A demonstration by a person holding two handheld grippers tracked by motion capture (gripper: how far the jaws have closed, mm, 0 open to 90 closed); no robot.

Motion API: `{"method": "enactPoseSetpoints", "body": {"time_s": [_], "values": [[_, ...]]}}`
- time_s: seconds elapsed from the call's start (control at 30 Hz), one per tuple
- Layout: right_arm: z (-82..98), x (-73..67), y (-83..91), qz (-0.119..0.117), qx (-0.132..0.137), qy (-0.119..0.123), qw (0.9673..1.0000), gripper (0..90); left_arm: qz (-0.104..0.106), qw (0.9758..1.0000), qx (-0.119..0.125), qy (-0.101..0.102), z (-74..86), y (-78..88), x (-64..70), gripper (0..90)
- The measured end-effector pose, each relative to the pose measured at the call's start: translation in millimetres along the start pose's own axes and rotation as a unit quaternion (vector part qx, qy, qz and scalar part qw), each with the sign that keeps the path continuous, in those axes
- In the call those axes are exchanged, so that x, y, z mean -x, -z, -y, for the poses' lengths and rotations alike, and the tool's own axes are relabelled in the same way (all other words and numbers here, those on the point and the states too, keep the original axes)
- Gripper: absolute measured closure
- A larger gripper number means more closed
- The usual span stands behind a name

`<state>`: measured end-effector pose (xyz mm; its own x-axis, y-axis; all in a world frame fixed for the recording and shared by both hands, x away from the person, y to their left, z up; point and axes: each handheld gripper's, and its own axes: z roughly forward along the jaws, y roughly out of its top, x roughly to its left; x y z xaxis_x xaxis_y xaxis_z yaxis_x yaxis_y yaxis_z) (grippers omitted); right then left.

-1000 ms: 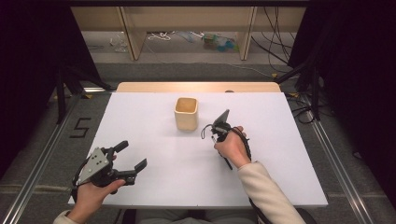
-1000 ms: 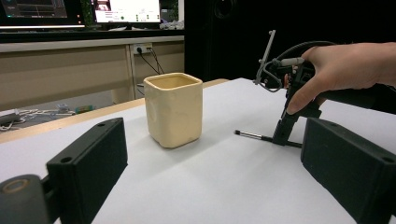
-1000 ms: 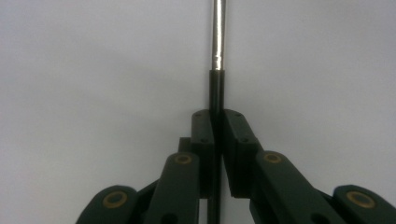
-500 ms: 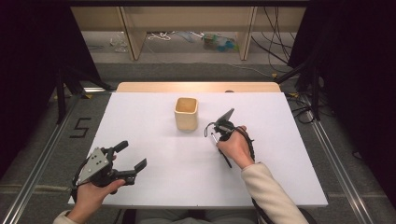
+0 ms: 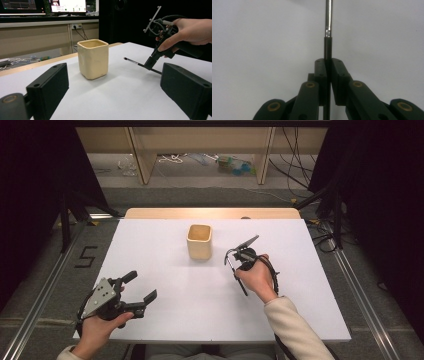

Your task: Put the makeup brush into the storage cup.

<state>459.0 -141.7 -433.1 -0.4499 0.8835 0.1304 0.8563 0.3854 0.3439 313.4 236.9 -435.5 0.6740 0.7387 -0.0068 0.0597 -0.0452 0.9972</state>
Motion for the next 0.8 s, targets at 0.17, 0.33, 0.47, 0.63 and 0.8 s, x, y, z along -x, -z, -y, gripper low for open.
{"method": "enactPoseSetpoints", "body": {"time_s": [0.17,0.33,0.47,0.63,0.8], "values": [[2.2,1.1,2.8,-0.020,0.022,-0.006,0.9995,84.2,0.000,1.0000,0.000,0.002,-0.1,0.3,0.1,7.8],[5.1,3.2,5.2,-0.027,0.042,0.001,0.9988,84.2,-0.001,1.0000,0.001,0.002,0.0,0.5,-0.4,7.8],[8.3,5.9,8.0,-0.031,0.059,0.009,0.9977,84.2,0.000,1.0000,0.000,0.001,-0.1,0.3,-0.1,7.8],[15.2,8.1,12.8,-0.048,0.095,0.015,0.9942,84.2,-0.001,1.0000,0.000,0.000,-0.1,0.3,-0.4,7.7],[20.9,11.8,17.6,-0.057,0.126,0.031,0.9899,84.2,0.000,1.0000,0.001,0.002,0.0,0.3,-0.2,7.8]]}}
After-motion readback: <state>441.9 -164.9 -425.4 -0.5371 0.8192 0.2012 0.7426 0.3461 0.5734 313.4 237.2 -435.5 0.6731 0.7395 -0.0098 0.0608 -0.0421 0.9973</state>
